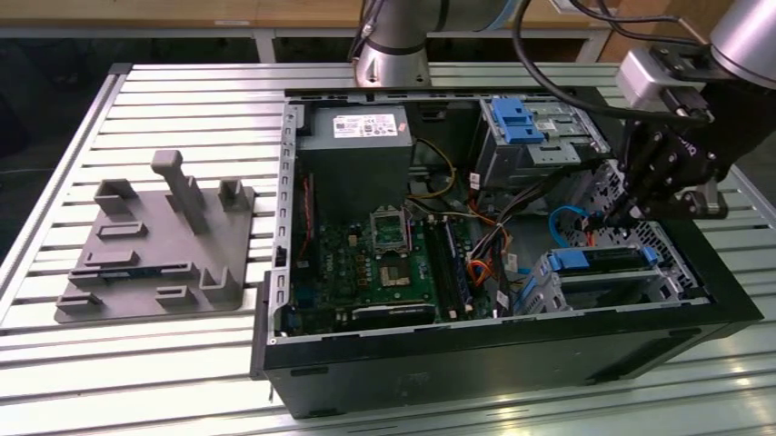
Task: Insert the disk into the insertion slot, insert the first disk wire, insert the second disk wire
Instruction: 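Insert the first disk wire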
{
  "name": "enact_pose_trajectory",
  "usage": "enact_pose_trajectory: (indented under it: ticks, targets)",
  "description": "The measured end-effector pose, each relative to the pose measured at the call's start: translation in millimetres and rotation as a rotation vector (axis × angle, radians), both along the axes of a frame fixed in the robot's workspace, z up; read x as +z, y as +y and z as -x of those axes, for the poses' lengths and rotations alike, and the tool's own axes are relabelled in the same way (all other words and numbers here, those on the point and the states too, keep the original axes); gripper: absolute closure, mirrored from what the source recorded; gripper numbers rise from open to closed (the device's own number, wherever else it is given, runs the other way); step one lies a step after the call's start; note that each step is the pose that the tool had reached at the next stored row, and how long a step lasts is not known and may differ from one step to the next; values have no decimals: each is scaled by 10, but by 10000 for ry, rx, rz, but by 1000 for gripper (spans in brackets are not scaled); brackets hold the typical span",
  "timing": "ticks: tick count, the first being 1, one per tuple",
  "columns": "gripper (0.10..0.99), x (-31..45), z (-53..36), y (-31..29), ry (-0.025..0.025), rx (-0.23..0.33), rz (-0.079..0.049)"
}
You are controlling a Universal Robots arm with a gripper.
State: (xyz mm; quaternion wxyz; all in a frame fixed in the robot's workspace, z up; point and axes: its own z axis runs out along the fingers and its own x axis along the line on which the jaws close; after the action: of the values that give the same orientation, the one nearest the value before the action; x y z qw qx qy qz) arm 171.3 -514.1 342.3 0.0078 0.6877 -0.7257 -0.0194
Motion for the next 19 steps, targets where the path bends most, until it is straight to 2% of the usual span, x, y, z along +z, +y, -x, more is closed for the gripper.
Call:
enact_pose_trajectory:
  ticks: [2,5,6,10,17,18,19]
  targets:
    - [922,1,-1,-13,-5,116,2]
    - [922,0,0,-108,-6,118,0]
    - [922,0,-1,-170,-6,118,1]
    - [922,-2,-1,-244,-7,118,-118]
    - [922,-2,0,-252,-8,118,-125]
    - [922,-3,2,-258,-22,117,-132]
    - [922,-4,4,-265,-59,116,-151]
